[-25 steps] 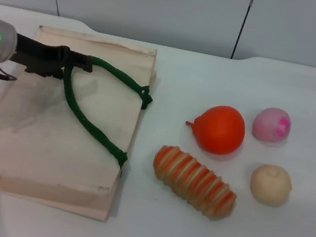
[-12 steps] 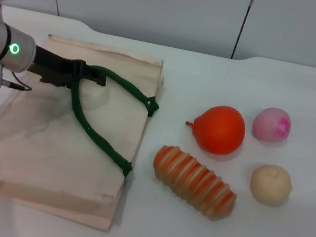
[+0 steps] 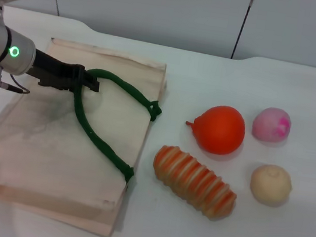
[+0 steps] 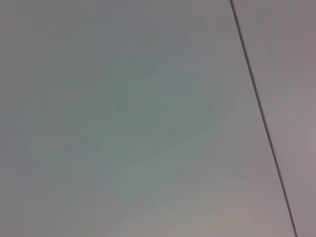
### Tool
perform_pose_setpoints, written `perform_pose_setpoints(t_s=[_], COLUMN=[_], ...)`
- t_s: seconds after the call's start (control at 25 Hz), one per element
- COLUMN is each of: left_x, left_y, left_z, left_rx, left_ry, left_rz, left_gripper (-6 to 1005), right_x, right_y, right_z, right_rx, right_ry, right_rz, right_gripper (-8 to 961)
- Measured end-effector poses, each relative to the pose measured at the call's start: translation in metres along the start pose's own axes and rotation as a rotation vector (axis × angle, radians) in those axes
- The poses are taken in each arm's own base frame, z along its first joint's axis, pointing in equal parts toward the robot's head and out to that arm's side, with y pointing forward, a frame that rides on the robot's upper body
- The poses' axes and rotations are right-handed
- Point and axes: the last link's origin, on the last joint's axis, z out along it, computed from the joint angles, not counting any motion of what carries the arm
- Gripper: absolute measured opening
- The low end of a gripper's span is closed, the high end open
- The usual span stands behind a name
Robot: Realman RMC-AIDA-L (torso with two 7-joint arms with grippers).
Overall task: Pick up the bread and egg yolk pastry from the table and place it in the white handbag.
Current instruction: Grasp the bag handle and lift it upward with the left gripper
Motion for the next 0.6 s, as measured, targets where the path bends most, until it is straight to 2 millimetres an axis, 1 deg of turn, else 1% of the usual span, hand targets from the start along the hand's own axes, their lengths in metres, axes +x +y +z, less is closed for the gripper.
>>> perform_pose_setpoints(t_s=[0.08, 0.32, 0.52, 0.6], left_x=[-0.0003, 0.0008, 0.0025, 0.0029], left_y=[0.0000, 0.0004, -0.0010, -0.0009], left_z=[0.0006, 0.0024, 0.0030, 0.0045], left_rx=[0.005, 0.020, 0.035, 0.040], left_ry=[-0.004, -0.005, 0.005, 0.008], left_rz=[0.007, 0.022, 0.029, 0.032], left_gripper=[726, 518, 305, 247], right_x=[-0.0001, -0.0003, 0.0002, 0.0002], right_y=[0.0003, 0.0030, 0.0044, 0.0046], right_z=[0.0002, 0.0025, 0.0032, 0.0034], right_rx=[-0.001, -0.013, -0.017, -0.018], right_ry=[-0.001, -0.003, -0.003, -0.003], right_rz=[0.000, 0.000, 0.002, 0.002], right_gripper=[863, 862, 862, 861])
